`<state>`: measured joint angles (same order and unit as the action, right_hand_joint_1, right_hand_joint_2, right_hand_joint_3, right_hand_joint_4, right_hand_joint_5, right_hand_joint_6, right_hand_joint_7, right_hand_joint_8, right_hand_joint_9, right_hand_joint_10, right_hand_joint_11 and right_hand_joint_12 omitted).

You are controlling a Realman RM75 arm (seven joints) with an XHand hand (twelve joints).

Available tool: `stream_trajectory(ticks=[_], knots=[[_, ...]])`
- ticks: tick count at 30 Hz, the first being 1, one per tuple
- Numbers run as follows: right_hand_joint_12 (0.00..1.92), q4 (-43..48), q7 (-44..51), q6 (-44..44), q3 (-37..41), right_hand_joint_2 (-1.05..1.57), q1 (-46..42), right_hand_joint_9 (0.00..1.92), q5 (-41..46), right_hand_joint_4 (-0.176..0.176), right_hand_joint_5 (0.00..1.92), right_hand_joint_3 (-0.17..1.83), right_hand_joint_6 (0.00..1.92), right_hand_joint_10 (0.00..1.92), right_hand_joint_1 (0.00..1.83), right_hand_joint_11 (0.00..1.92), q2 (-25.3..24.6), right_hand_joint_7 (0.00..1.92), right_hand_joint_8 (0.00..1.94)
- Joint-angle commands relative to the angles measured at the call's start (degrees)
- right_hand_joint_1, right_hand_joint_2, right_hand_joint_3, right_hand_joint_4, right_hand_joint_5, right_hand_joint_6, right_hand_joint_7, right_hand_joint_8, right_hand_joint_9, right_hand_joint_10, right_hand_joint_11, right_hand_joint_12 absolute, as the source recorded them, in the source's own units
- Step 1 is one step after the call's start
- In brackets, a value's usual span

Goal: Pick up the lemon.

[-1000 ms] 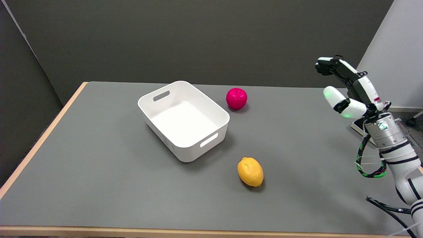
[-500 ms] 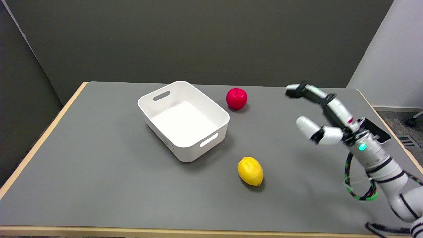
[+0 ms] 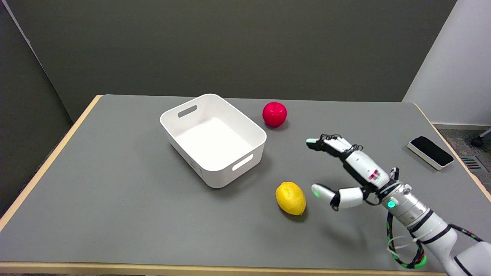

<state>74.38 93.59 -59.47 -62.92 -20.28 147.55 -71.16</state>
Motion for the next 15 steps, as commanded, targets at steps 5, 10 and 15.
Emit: stream_trajectory(ticks=[5,10,15], knots=[[1.24,23.3,19.5,26.7,-8.6,0.64,-11.5,0.11,0.0,-0.161,0.17,0.79,0.41,0.89,0.5,0.0,-4.3,0.27,0.47],[1.23,25.2,19.5,27.0,-8.9,0.64,-12.1,0.1,0.0,-0.175,0.16,0.79,0.4,0.88,0.48,0.0,-4.0,0.26,0.47],[1.24,26.7,19.2,25.3,-9.9,0.64,-13.5,0.1,0.0,-0.176,0.16,0.78,0.41,0.89,0.46,0.0,-3.7,0.26,0.48]])
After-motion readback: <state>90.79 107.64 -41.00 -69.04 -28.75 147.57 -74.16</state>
